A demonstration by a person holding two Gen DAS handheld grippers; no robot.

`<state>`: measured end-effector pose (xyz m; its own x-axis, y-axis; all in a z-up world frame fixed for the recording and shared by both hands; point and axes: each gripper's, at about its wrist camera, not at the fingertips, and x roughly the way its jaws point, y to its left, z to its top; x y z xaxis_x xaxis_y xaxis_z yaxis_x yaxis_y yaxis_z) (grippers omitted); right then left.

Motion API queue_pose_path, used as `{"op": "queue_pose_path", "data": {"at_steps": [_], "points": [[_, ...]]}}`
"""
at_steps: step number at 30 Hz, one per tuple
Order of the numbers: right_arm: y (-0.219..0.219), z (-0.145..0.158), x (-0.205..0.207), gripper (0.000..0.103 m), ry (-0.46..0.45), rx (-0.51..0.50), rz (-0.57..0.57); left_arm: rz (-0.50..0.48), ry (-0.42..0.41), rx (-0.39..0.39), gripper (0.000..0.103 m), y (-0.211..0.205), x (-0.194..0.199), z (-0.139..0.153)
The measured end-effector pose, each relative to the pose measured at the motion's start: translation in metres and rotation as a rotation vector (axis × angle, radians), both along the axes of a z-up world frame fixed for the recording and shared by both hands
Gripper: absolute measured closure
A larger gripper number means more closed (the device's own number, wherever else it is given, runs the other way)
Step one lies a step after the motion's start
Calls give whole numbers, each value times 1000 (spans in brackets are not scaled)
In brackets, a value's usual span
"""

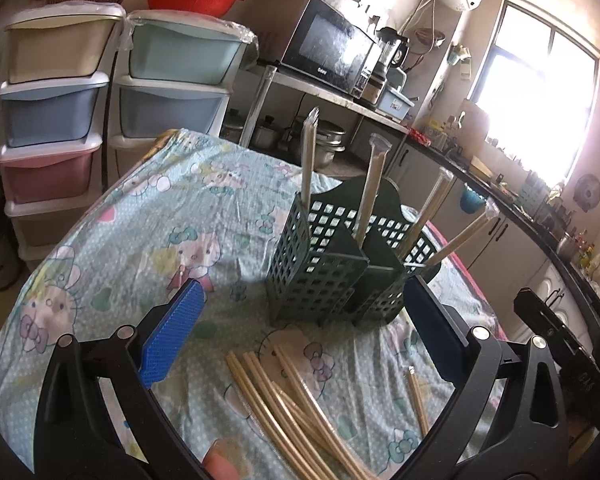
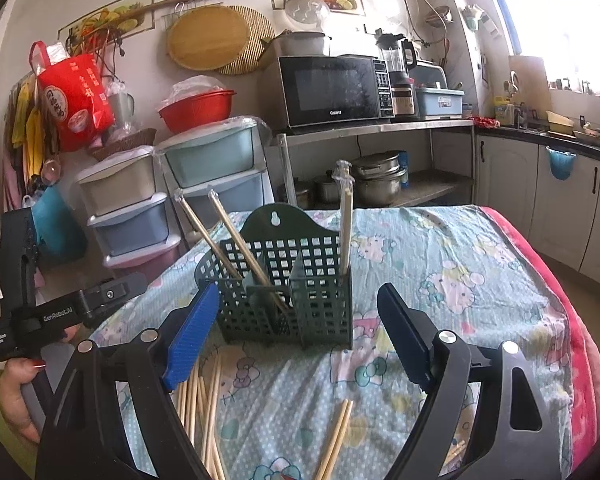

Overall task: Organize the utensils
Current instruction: 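Lower both open grippers onto the loose wooden chopsticks beside the caddy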

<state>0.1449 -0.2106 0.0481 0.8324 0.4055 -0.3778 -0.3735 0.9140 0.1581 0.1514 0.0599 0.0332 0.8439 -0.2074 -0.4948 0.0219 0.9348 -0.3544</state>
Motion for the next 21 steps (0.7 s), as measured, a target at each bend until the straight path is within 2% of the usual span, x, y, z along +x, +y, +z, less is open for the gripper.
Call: {"op": "queue_pose_path", "data": {"at_steps": [7,14,16,18,21], "points": [[5,-10,1,24,46,-12,16,25,60,-6,12,7,0,-16],[15,-23,5,27,117,-25,49,18,153,-14,44,10,1,-43],[20,-27,7,33,140,-29,69,17,186,-12,50,11,2,-52],[25,-31,9,38,166,-36,90,14,221,-29,63,14,3,-61],[33,-39,14,48,209,-47,119,17,254,-30,70,16,3,-70]]}}
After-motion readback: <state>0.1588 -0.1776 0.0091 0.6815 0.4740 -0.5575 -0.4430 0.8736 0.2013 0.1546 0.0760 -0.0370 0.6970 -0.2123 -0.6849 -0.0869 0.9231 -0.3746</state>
